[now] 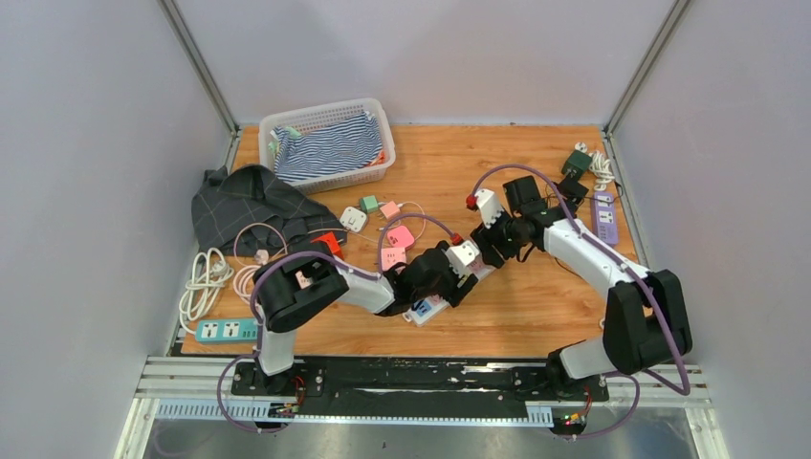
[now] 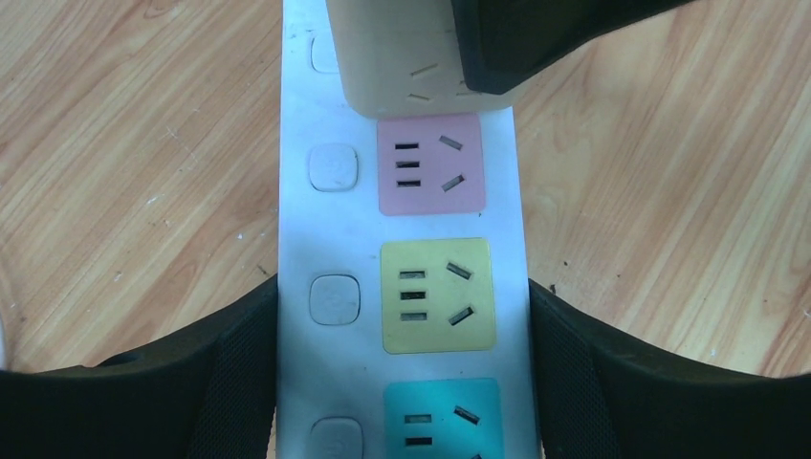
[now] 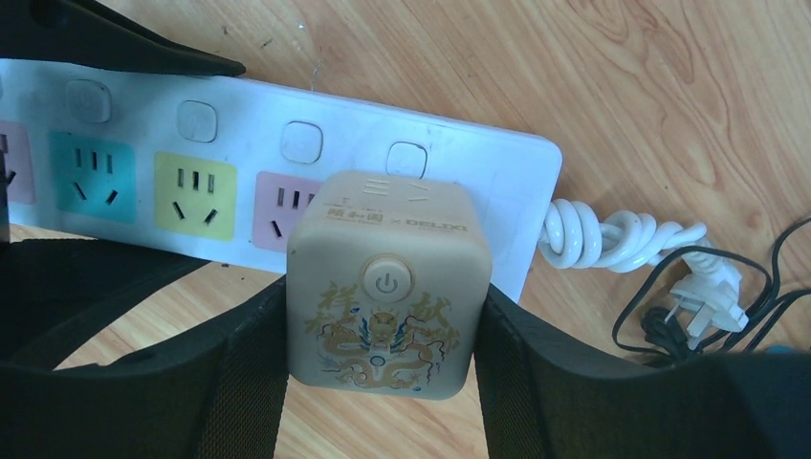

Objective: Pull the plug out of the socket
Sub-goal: Remove the plug from the socket, then place the plug at the center of the board.

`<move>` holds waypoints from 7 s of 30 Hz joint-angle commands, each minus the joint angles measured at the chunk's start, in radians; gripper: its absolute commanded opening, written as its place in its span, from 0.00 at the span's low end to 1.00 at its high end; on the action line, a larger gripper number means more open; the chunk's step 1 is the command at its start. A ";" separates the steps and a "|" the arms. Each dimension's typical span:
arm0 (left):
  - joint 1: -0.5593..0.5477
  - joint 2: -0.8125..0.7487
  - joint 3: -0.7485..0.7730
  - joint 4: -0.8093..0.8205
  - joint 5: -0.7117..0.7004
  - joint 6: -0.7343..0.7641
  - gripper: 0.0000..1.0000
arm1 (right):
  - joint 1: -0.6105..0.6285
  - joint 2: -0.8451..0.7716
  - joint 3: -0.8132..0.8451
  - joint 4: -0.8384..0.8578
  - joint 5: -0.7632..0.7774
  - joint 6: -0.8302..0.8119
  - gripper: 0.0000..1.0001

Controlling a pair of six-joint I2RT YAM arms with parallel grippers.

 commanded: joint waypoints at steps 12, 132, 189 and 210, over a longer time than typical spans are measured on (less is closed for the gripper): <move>0.010 0.008 -0.058 0.067 0.024 0.011 0.00 | 0.035 -0.167 -0.034 -0.030 -0.505 -0.033 0.00; 0.030 -0.561 -0.659 0.944 0.202 0.241 1.00 | -0.245 -0.217 -0.144 0.174 -1.060 0.228 0.00; -0.107 -0.173 -0.418 0.927 -0.128 0.306 0.00 | -0.153 -0.158 -0.136 0.146 -0.968 0.248 0.68; 0.130 -0.546 -0.447 0.272 0.060 -0.196 0.00 | -0.181 -0.174 -0.099 0.034 -0.942 0.114 1.00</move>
